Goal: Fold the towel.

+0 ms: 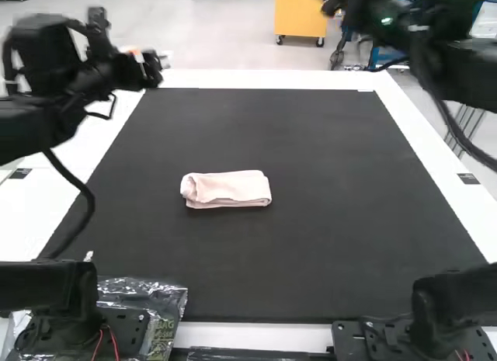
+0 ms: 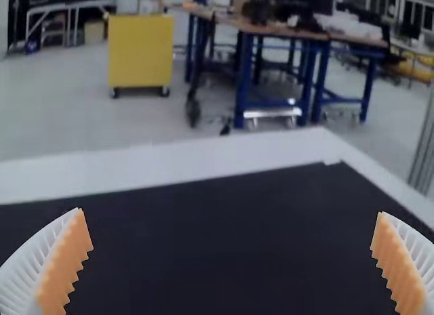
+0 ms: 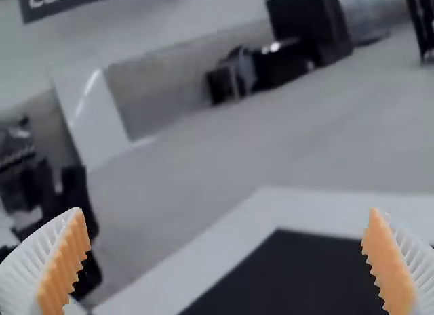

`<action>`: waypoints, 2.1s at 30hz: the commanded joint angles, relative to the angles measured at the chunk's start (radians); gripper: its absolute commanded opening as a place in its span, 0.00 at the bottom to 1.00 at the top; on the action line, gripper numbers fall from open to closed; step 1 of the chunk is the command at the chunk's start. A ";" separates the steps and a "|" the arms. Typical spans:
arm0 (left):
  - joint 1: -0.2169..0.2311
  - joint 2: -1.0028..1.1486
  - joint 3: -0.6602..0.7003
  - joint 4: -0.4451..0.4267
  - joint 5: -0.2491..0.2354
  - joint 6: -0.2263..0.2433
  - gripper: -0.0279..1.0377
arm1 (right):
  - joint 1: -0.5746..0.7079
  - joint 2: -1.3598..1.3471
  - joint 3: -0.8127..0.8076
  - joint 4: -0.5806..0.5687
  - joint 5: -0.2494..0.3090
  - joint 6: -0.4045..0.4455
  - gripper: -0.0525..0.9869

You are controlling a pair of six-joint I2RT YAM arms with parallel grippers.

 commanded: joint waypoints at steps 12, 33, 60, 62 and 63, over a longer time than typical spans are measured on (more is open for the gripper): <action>-0.001 -0.673 -0.043 -0.091 -0.127 -0.022 0.94 | -0.278 -0.904 -0.215 -0.144 0.176 -0.005 0.94; 0.006 -0.950 -0.472 0.055 -0.270 0.122 0.94 | -0.240 -1.097 -0.864 0.096 0.346 -0.227 0.94; 0.006 -0.952 -0.753 -0.260 -0.471 0.166 0.94 | -0.249 -1.099 -1.062 -0.363 0.471 -0.322 0.94; 0.004 -0.952 -0.751 -0.260 -0.471 0.166 0.94 | -0.249 -1.099 -1.062 -0.363 0.471 -0.324 0.94; 0.004 -0.952 -0.751 -0.260 -0.471 0.166 0.94 | -0.249 -1.099 -1.062 -0.363 0.471 -0.322 0.94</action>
